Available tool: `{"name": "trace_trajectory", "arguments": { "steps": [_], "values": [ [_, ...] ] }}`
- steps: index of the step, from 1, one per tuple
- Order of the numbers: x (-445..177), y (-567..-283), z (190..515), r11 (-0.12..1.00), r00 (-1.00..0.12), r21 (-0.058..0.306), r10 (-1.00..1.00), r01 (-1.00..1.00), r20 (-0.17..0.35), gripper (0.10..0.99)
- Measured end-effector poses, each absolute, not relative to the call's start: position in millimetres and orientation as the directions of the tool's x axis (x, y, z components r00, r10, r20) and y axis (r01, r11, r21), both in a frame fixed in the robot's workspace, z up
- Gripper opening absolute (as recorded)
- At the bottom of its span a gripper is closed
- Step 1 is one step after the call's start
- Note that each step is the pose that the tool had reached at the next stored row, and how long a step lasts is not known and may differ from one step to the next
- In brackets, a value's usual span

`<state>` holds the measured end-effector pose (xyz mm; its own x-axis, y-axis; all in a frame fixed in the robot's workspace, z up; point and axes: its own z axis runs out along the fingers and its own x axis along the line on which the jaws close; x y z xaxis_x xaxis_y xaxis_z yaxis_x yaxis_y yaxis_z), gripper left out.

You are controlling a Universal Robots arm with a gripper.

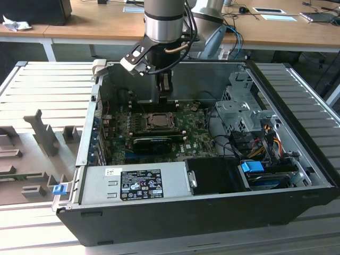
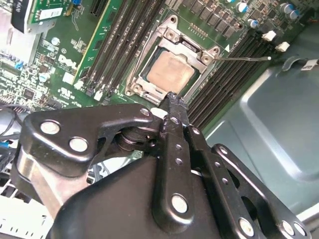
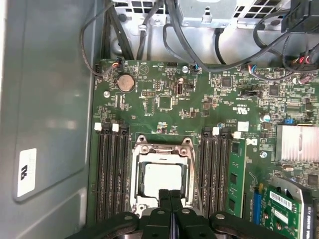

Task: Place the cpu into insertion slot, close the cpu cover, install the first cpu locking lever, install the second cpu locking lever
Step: 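Install the first cpu locking lever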

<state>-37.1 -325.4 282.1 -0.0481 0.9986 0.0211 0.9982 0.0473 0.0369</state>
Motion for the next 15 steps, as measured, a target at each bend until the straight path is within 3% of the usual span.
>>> {"name": "trace_trajectory", "arguments": {
  "steps": [3,5,15],
  "values": [
    [-37,-325,291,0.047,-0.048,0.037,0.999,0.998,0.021,0.106],
    [-37,-325,318,0.047,-0.048,0.037,0.999,0.998,0.021,0.106],
    [-37,-325,317,0.14,-0.141,0.03,0.99,0.99,0.005,0.106]
  ]
}}
